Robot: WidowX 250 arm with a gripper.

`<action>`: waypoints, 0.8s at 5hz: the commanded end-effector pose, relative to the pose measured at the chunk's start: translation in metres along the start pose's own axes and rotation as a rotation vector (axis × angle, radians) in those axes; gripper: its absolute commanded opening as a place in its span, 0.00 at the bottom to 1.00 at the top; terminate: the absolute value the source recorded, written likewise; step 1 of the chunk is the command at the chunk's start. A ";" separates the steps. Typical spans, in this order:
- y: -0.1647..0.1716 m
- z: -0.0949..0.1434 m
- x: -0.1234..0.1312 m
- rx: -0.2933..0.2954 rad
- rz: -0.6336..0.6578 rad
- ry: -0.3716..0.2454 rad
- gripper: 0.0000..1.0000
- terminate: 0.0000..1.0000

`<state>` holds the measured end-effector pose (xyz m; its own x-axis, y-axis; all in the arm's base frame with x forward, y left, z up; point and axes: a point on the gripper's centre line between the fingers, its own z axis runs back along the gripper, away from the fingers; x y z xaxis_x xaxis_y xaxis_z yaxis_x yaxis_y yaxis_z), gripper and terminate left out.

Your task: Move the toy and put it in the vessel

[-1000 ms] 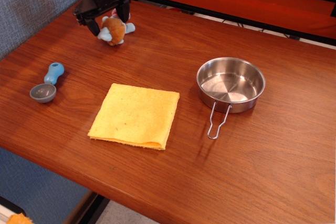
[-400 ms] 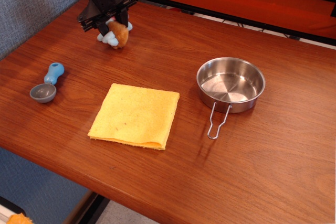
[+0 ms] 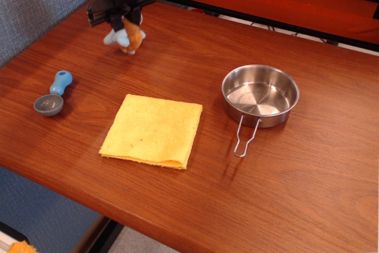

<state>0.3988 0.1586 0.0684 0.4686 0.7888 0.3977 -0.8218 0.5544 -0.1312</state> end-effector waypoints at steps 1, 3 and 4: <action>-0.043 0.085 -0.028 -0.054 -0.079 -0.139 0.00 0.00; -0.123 0.094 -0.091 -0.250 -0.282 -0.064 0.00 0.00; -0.147 0.088 -0.120 -0.262 -0.363 0.012 0.00 0.00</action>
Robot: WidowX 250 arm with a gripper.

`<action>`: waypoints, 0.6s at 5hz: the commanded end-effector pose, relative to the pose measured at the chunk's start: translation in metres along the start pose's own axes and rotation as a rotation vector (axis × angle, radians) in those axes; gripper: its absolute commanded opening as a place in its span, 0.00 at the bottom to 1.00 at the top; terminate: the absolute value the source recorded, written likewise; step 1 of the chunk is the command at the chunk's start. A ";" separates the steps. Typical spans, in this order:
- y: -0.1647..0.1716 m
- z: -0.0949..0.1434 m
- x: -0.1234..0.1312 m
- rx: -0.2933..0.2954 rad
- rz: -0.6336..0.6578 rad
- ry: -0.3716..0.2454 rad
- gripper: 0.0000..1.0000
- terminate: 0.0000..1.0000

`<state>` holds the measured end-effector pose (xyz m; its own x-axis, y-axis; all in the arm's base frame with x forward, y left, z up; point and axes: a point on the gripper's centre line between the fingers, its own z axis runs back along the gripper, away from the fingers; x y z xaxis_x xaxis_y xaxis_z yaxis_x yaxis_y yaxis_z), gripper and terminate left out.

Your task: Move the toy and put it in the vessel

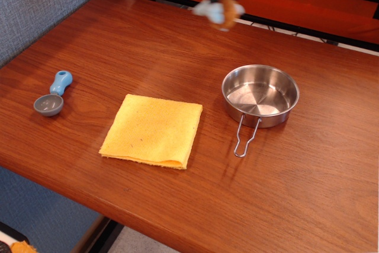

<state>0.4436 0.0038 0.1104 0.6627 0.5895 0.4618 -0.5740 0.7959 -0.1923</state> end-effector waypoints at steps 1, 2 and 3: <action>-0.046 0.021 -0.050 -0.067 -0.104 0.048 0.00 0.00; -0.048 0.033 -0.066 -0.074 -0.119 0.013 0.00 0.00; -0.050 0.035 -0.081 -0.056 -0.119 0.034 0.00 0.00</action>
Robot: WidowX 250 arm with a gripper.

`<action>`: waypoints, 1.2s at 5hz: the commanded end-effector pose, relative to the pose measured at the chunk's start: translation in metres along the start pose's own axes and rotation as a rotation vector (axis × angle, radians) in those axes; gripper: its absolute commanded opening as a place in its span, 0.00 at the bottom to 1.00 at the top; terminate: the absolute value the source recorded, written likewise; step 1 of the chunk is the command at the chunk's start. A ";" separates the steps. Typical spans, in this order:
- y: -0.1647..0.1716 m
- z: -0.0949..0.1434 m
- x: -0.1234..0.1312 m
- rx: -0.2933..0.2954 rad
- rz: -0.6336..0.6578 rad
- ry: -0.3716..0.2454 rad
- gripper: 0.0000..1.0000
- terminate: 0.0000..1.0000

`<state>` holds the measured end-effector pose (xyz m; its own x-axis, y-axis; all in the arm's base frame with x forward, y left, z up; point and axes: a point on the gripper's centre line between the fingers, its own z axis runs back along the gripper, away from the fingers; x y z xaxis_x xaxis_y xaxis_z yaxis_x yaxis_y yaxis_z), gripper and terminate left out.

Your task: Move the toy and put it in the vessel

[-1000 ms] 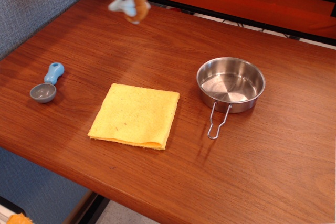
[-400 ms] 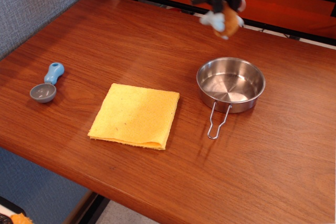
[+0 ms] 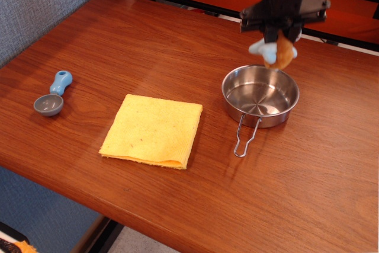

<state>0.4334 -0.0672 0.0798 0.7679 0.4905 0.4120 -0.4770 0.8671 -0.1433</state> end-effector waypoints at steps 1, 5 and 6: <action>-0.006 0.038 -0.037 -0.084 0.003 -0.038 0.00 0.00; 0.011 0.057 -0.045 -0.096 0.083 -0.099 1.00 0.00; 0.012 0.066 -0.036 -0.107 0.076 -0.126 1.00 0.00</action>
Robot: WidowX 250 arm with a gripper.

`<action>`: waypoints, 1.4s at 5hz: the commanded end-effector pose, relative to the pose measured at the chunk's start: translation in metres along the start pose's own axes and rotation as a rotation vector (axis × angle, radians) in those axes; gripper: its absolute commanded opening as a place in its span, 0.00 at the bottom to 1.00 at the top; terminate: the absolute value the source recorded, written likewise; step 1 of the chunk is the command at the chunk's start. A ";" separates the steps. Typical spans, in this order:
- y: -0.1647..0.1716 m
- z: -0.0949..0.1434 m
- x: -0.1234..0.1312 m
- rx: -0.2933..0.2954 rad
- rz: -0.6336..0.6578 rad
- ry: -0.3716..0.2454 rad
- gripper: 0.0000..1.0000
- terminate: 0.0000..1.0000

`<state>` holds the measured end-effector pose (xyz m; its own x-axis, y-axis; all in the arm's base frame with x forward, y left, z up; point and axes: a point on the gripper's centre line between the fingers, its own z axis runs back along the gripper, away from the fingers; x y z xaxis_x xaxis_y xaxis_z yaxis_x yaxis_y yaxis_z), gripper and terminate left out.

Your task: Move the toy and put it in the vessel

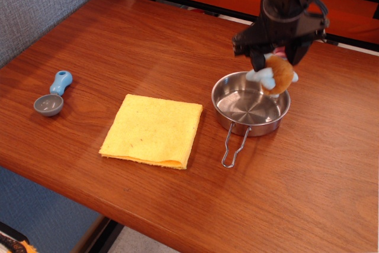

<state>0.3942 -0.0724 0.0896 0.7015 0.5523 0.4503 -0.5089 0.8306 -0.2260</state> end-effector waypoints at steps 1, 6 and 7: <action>-0.005 0.051 -0.001 -0.027 -0.008 -0.081 1.00 0.00; 0.085 0.068 0.008 0.172 -0.172 0.418 1.00 0.00; 0.110 0.076 0.001 0.224 -0.123 0.459 1.00 0.00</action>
<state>0.3198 0.0187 0.0973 0.8858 0.4632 -0.0284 -0.4622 0.8860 0.0371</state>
